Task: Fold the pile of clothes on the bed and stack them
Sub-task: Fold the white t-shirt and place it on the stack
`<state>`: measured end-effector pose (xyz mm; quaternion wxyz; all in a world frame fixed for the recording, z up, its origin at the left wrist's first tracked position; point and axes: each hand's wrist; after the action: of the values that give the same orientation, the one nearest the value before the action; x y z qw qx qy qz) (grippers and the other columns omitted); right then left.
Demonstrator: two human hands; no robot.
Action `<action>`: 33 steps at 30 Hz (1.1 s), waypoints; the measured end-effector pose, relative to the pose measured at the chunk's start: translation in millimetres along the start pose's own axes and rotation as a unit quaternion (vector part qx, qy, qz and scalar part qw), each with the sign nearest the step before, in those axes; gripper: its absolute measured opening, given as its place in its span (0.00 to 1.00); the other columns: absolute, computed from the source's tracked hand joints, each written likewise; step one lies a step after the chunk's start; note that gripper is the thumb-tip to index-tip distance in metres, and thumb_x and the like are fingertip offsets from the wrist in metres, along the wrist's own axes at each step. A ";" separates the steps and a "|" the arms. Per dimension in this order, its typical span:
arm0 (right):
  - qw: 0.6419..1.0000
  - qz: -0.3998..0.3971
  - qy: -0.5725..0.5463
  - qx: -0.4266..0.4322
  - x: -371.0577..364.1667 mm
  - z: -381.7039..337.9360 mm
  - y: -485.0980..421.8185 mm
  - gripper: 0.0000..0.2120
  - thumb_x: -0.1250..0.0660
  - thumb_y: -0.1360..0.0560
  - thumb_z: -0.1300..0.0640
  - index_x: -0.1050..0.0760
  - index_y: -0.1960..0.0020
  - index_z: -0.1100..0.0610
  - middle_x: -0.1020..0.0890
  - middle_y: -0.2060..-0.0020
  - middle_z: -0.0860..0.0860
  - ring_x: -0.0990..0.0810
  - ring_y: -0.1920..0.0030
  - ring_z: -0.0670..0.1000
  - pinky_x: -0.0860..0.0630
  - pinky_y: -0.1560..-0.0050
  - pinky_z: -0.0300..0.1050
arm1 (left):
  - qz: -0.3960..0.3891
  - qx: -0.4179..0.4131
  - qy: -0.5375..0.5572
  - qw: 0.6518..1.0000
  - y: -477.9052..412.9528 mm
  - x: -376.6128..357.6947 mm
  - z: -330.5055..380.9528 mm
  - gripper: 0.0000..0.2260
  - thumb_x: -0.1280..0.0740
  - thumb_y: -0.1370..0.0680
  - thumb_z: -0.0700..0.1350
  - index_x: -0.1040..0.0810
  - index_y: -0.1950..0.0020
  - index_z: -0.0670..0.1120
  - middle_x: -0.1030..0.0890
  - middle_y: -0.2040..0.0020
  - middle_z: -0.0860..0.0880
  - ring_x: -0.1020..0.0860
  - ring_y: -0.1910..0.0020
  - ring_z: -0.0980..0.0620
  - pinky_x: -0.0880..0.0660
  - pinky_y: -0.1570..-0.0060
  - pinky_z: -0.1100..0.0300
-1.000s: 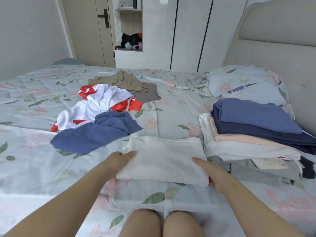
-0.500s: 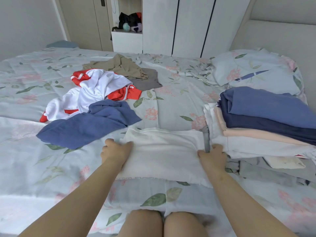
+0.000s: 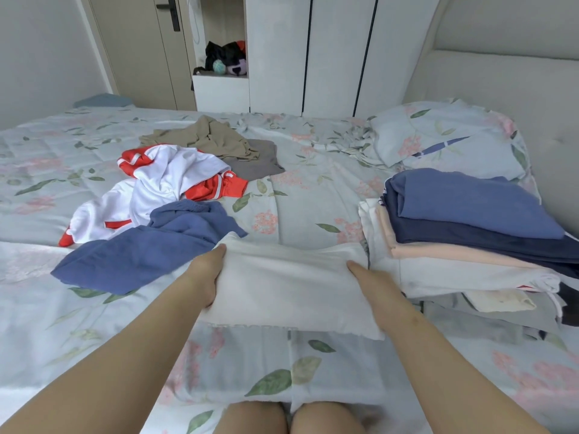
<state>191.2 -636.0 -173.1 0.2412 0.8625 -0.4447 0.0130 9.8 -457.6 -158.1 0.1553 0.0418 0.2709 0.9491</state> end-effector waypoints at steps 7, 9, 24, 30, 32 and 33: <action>0.985 -0.066 -0.092 0.129 80.8 -75.1 27.3 0.11 0.30 0.26 0.55 0.20 0.48 0.60 0.14 0.58 0.53 0.16 0.60 0.51 0.21 0.64 0.42 | -0.098 -0.010 0.075 0.992 24.7 -53.7 68.6 0.16 0.39 0.20 0.53 0.25 0.40 0.43 0.18 0.60 0.44 0.24 0.66 0.47 0.28 0.52 0.50; 0.983 -0.057 -0.095 0.145 107.8 -92.5 28.5 0.09 0.31 0.26 0.56 0.21 0.48 0.59 0.15 0.58 0.53 0.16 0.62 0.51 0.21 0.67 0.42 | -0.130 -0.021 0.074 0.989 30.8 -80.8 87.4 0.14 0.39 0.20 0.53 0.24 0.49 0.43 0.19 0.72 0.45 0.22 0.71 0.47 0.25 0.54 0.51; 0.957 0.228 0.095 0.150 284.3 -127.0 -62.6 0.14 0.34 0.23 0.60 0.28 0.38 0.61 0.22 0.46 0.58 0.24 0.55 0.56 0.28 0.55 0.46 | -0.181 -0.159 -0.142 0.960 36.8 -320.1 139.1 0.20 0.37 0.21 0.42 0.35 0.30 0.42 0.26 0.49 0.45 0.25 0.58 0.48 0.24 0.58 0.55; 0.890 0.228 0.367 0.144 257.0 -108.0 -117.7 0.27 0.45 0.22 0.39 0.45 0.25 0.41 0.42 0.25 0.45 0.46 0.25 0.58 0.49 0.27 0.61 | -0.118 -0.526 -0.508 0.672 46.1 -363.4 94.0 0.23 0.47 0.18 0.50 0.47 0.23 0.54 0.51 0.22 0.50 0.52 0.24 0.46 0.50 0.29 0.44; 0.877 0.191 0.424 0.124 243.8 -105.7 -130.8 0.27 0.51 0.25 0.32 0.45 0.27 0.36 0.46 0.24 0.42 0.49 0.25 0.58 0.52 0.28 0.65 | -0.170 -0.485 -0.591 0.622 36.3 -373.4 84.1 0.22 0.53 0.18 0.56 0.47 0.24 0.58 0.51 0.22 0.53 0.54 0.23 0.46 0.54 0.28 0.42; 0.880 0.175 0.424 0.122 239.9 -102.5 -136.3 0.29 0.53 0.27 0.29 0.46 0.27 0.34 0.47 0.24 0.42 0.49 0.25 0.58 0.51 0.29 0.66 | -0.183 -0.446 -0.612 0.627 27.2 -374.5 79.5 0.22 0.54 0.19 0.58 0.47 0.24 0.59 0.49 0.22 0.54 0.53 0.23 0.47 0.54 0.28 0.42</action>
<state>461.3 -708.2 -80.8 0.2937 0.7050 -0.4383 0.4739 370.5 -558.6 -74.4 0.4553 0.4886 -0.3413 0.6615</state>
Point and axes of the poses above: each hand's wrist, its own y-axis away from the middle knuckle, its own x-axis out of the back of the hand, z = x × y
